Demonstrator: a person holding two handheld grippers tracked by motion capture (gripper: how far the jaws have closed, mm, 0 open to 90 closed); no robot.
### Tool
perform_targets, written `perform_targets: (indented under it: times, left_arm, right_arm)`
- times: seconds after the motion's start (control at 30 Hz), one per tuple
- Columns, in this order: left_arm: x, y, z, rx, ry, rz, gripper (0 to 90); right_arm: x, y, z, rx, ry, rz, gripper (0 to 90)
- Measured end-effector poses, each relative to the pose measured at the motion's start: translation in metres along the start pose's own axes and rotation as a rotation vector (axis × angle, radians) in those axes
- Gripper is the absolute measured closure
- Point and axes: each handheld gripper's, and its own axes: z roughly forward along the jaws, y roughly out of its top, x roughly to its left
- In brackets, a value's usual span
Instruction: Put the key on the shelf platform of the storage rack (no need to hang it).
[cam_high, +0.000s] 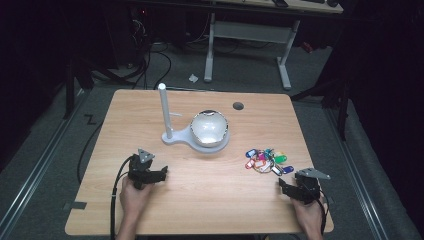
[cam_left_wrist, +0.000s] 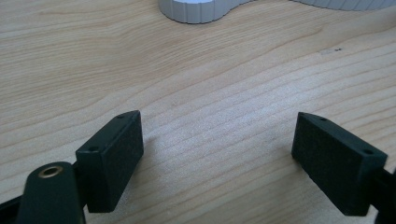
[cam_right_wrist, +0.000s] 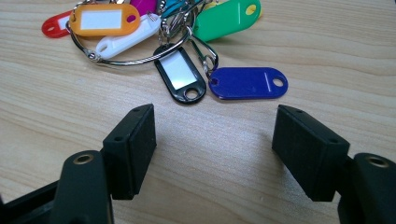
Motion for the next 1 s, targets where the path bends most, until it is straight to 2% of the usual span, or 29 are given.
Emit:
perform_targets:
  times: [0.1,0.4,0.53,0.67,0.8,1.0]
  left_arm:
    - [0.0,0.0,0.0,0.0,0.0,0.0,17.0]
    - [0.0,0.0,0.0,0.0,-0.001,0.001,17.0]
    - [0.0,0.0,0.0,0.0,0.0,-0.001,17.0]
    - [0.0,0.0,0.0,0.0,0.0,0.0,17.0]
    - [0.0,0.0,0.0,0.0,-0.001,0.001,17.0]
    - [0.0,0.0,0.0,0.001,-0.001,0.001,17.0]
  right_arm:
    - [0.003,0.002,-0.001,0.006,0.025,0.002,39.2]
    - [0.008,0.001,-0.008,-0.02,0.055,-0.002,43.8]
    - [0.012,0.004,-0.013,-0.045,0.073,-0.031,44.7]
    - [0.012,0.006,-0.014,-0.042,0.097,-0.021,44.8]
    - [0.017,0.015,-0.014,-0.048,0.122,-0.034,43.6]
    - [0.021,0.025,-0.01,-0.039,0.112,-0.054,41.8]
